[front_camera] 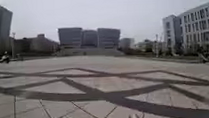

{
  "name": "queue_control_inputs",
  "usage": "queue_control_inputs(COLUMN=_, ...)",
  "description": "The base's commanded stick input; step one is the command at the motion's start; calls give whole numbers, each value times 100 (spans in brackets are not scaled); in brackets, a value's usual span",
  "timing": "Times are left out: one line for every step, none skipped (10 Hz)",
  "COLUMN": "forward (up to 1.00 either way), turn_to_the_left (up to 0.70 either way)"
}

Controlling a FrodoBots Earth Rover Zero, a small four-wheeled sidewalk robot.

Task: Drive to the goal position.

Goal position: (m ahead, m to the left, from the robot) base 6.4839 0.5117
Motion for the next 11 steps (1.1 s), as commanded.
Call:
queue_control_inputs(forward=100, turn_to_the_left=-16)
queue_control_inputs(forward=100, turn_to_the_left=7)
queue_control_inputs(forward=100, turn_to_the_left=3)
queue_control_inputs(forward=100, turn_to_the_left=0)
queue_control_inputs(forward=100, turn_to_the_left=0)
queue_control_inputs(forward=100, turn_to_the_left=1)
queue_control_inputs(forward=100, turn_to_the_left=3)
queue_control_inputs(forward=100, turn_to_the_left=0)
queue_control_inputs(forward=100, turn_to_the_left=0)
queue_control_inputs(forward=100, turn_to_the_left=0)
queue_control_inputs(forward=100, turn_to_the_left=0)
